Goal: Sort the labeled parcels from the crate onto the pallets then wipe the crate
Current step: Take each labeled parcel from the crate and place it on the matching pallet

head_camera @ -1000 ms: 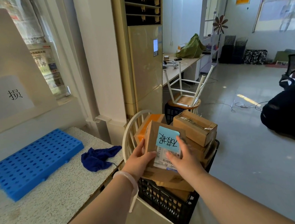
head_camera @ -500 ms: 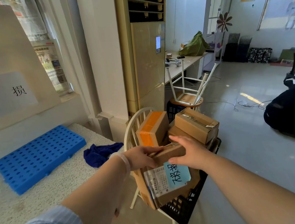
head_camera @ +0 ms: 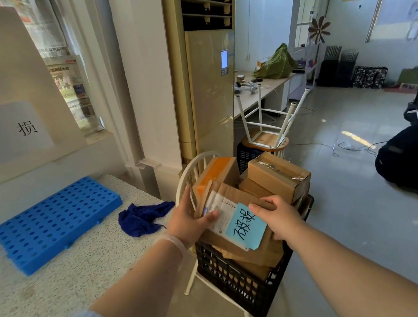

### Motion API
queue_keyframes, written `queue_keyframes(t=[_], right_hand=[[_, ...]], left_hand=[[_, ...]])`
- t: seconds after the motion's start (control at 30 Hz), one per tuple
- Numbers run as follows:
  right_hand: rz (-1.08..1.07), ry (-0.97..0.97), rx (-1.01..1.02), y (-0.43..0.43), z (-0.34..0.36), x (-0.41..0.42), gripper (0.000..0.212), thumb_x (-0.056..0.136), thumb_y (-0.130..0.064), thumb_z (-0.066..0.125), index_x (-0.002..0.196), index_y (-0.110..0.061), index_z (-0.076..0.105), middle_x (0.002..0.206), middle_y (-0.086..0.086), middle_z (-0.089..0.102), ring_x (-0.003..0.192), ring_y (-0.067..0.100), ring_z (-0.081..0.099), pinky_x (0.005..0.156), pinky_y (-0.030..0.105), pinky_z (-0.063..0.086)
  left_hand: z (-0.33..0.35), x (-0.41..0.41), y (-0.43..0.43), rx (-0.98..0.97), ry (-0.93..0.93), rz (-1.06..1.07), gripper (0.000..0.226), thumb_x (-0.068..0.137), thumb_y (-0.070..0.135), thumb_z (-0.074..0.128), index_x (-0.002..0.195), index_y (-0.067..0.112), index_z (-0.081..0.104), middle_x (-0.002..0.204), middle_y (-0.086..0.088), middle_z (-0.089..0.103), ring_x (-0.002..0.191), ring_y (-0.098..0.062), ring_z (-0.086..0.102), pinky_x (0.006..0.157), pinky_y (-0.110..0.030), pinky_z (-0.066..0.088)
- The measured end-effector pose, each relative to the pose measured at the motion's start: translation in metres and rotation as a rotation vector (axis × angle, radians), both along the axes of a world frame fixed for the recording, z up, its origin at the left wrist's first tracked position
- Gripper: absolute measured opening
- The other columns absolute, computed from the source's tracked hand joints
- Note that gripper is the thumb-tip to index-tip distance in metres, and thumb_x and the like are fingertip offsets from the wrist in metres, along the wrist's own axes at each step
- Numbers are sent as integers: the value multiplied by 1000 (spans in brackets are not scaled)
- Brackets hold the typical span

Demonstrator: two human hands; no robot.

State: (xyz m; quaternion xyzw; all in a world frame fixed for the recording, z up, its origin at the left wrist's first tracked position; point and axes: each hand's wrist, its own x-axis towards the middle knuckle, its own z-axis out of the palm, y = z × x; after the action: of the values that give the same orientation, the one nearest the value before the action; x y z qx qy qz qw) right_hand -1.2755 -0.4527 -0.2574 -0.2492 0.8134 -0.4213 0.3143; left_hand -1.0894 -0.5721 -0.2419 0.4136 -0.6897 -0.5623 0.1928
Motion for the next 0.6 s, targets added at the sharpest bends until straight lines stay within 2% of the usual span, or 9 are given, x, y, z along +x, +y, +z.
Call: queue_keyframes(t=[0.07, 0.17, 0.23, 0.3, 0.37, 0.4, 0.47, 0.53, 0.6], right_hand=[[-75, -117, -16, -4, -5, 3, 52, 83, -47, 72, 124, -26, 48, 103, 4, 67, 95, 23, 64, 73, 43, 59], [-81, -189, -20, -8, -10, 13, 51, 85, -42, 72, 125, -22, 47, 104, 7, 67, 93, 23, 65, 64, 38, 58], [-93, -287, -32, -10, -15, 20, 51, 85, -39, 72, 125, -20, 47, 104, 9, 67, 93, 25, 65, 67, 44, 61], [-106, -373, -41, -14, -18, 26, 51, 85, -39, 72, 126, -19, 47, 105, 10, 67, 98, 29, 65, 75, 52, 59], [-31, -297, 9, -19, -19, 31, 53, 87, -43, 68, 128, -16, 47, 106, 6, 65, 98, 25, 63, 77, 45, 59], [37, -190, 52, -21, -18, 33, 54, 89, -46, 65, 128, -15, 47, 106, 1, 62, 95, 19, 59, 72, 36, 57], [146, -46, 78, -25, -12, 39, 52, 91, -49, 61, 130, -20, 45, 105, -6, 53, 86, 9, 50, 58, 22, 41], [239, -60, 59, -34, -11, 45, 53, 92, -47, 61, 137, -27, 41, 108, -8, 53, 85, 6, 50, 58, 21, 39], [288, -87, 66, -47, -12, 58, 54, 93, -46, 59, 141, -32, 40, 117, -6, 58, 97, 12, 56, 71, 28, 49]], left_hand=[[-10, 1, 6, 40, 37, 52, 102, 81, 33, 75, 152, 41, 2, 117, 10, 55, 85, -3, 60, 63, -22, 54], [-23, 3, 9, 70, 89, 114, 104, 79, 27, 77, 151, 43, 5, 106, 15, 54, 89, -7, 63, 58, -23, 55], [-25, 7, 5, 56, 98, 198, 99, 75, 26, 81, 150, 40, 17, 117, 10, 53, 94, -11, 64, 60, -24, 58], [-24, 13, -1, 15, 63, 252, 80, 73, 30, 82, 140, 31, 39, 124, 2, 58, 96, -13, 66, 71, -33, 61], [-24, 22, -9, -21, 27, 264, 59, 74, 31, 82, 124, 27, 50, 111, 2, 65, 91, -11, 67, 76, -34, 61], [-25, 28, -13, -20, 31, 270, 55, 74, 31, 82, 120, 27, 51, 106, 4, 66, 90, -10, 67, 76, -33, 60], [-25, 39, -21, 10, 52, 282, 53, 75, 30, 81, 118, 26, 52, 103, 5, 66, 90, -10, 67, 75, -30, 59], [-26, 50, -27, 20, 76, 307, 53, 77, 30, 80, 121, 27, 51, 107, 4, 65, 90, -9, 66, 69, -25, 58], [-30, 61, -33, -2, 100, 363, 64, 78, 31, 79, 133, 29, 46, 119, 3, 60, 100, -11, 63, 74, -27, 57]])
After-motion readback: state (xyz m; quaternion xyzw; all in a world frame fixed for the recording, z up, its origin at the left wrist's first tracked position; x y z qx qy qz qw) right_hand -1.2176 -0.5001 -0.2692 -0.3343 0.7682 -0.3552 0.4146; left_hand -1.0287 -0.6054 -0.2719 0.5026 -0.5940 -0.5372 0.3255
